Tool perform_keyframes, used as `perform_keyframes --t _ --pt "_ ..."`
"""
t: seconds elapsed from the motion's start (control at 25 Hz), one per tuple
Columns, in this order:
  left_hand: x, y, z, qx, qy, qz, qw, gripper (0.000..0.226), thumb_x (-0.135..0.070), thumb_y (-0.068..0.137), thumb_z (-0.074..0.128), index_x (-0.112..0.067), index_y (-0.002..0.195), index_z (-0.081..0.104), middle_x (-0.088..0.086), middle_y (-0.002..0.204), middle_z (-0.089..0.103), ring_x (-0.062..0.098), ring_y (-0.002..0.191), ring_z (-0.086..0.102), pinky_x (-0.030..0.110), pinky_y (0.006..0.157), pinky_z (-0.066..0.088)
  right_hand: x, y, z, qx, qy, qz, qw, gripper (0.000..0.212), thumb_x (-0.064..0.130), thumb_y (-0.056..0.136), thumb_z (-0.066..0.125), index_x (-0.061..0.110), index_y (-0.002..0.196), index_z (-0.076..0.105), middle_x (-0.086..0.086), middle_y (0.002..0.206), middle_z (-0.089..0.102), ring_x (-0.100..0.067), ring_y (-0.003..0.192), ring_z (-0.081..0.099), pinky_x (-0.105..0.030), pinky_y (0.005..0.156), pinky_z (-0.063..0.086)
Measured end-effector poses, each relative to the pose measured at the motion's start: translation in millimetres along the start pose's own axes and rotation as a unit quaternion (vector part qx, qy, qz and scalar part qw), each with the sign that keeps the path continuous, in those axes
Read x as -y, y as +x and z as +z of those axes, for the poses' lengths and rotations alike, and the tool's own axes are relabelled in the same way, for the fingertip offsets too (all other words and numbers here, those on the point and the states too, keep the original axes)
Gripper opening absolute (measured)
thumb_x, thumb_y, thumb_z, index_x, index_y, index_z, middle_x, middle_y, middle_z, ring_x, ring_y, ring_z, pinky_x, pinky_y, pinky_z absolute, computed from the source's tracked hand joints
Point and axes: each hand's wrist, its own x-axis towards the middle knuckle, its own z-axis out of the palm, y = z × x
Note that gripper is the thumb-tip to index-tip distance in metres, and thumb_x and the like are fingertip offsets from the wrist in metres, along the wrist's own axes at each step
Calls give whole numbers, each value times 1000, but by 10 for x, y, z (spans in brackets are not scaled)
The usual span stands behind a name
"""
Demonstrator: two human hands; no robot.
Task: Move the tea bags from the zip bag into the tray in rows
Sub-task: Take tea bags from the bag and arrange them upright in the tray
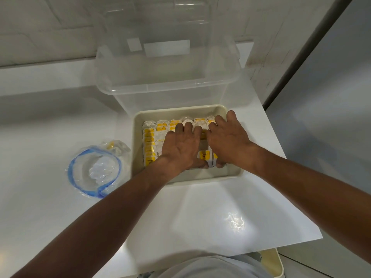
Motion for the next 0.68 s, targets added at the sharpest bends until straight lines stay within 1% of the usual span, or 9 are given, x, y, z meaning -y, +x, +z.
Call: perform_keyframes --t 0.16,0.28,0.4,0.52,0.68 --pt "23 25 -8 11 -6 -6 1000 98 -86 58 65 -18 125 43 5 121 50 26 109 50 38 74 42 -2 3 6 -5 -12 3 1000 83 75 60 71 21 122 57 1 118 56 -24 115 45 -48 99 28" --pt "59 5 -20 13 -14 -11 1000 100 -90 56 62 -18 123 43 5 120 50 26 108 50 38 72 42 -5 -2 8 -9 -19 10 1000 87 75 59 72 20 124 54 -1 121 53 -25 116 44 -48 98 29" --pt "55 -17 -15 5 12 -2 1000 99 -88 59 62 -18 126 41 6 121 50 26 109 50 38 75 43 5 -8 23 -4 -31 13 999 91 76 57 73 20 126 52 -2 123 50 -25 117 42 -48 99 29" --pt "54 -3 -33 8 16 -7 1000 98 -87 60 62 -18 126 41 6 121 49 26 110 50 37 74 41 18 8 24 0 -35 15 999 90 76 57 72 20 124 53 -1 122 51 -25 116 42 -47 98 28" --pt "65 15 -82 25 13 -13 1000 103 -89 58 62 -16 128 41 6 123 50 27 111 50 39 78 45 14 23 17 -1 -34 19 999 89 77 57 71 20 123 55 -1 121 51 -24 115 43 -47 97 29"
